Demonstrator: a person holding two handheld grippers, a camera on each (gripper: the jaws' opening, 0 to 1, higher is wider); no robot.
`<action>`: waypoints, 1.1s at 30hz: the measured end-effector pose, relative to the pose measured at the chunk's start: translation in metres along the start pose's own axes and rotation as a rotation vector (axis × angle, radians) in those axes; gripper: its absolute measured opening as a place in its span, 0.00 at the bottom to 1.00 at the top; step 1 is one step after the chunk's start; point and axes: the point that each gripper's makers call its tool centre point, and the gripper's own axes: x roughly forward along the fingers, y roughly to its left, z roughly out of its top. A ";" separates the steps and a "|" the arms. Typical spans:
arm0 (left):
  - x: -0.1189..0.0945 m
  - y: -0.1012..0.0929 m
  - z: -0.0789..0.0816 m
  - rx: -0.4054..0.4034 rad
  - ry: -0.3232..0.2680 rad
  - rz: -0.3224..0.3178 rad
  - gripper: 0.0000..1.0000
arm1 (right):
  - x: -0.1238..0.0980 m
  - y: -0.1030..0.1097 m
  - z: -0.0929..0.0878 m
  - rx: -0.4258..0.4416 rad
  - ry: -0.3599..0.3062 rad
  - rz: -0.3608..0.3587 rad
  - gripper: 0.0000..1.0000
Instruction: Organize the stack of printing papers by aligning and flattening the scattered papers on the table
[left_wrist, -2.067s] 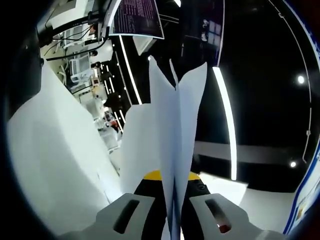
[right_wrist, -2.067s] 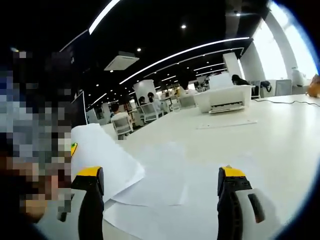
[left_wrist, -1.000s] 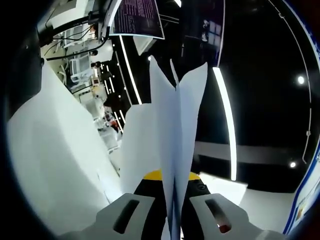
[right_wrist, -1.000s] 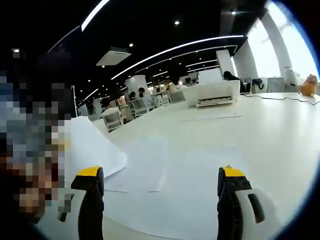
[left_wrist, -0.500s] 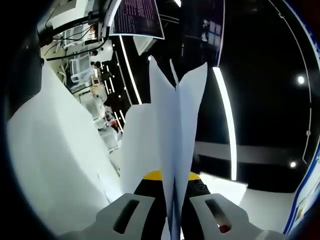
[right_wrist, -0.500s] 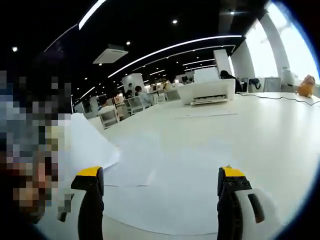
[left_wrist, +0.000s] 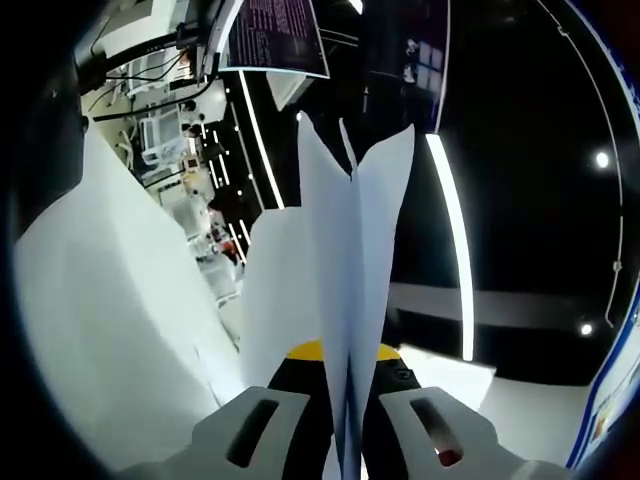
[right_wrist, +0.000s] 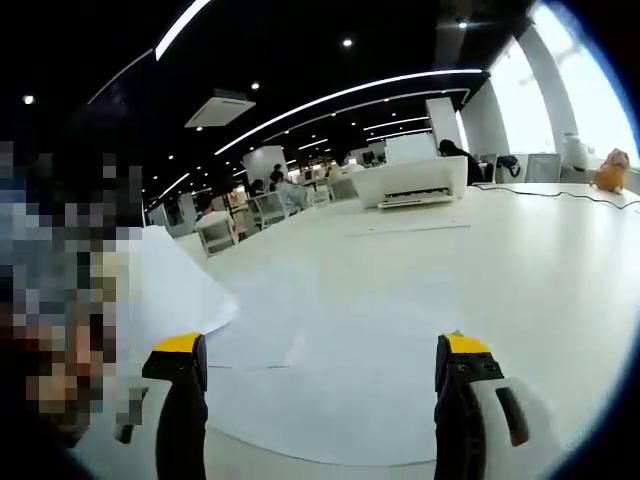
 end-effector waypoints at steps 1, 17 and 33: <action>0.000 0.000 0.000 0.000 0.000 0.000 0.07 | 0.000 0.000 0.000 -0.001 0.000 -0.001 0.90; 0.000 0.000 0.000 -0.002 -0.001 -0.002 0.07 | 0.002 -0.008 -0.005 -0.019 -0.005 -0.022 0.90; 0.000 0.000 0.001 -0.002 -0.001 -0.002 0.07 | 0.009 -0.025 -0.001 -0.080 -0.068 -0.046 0.90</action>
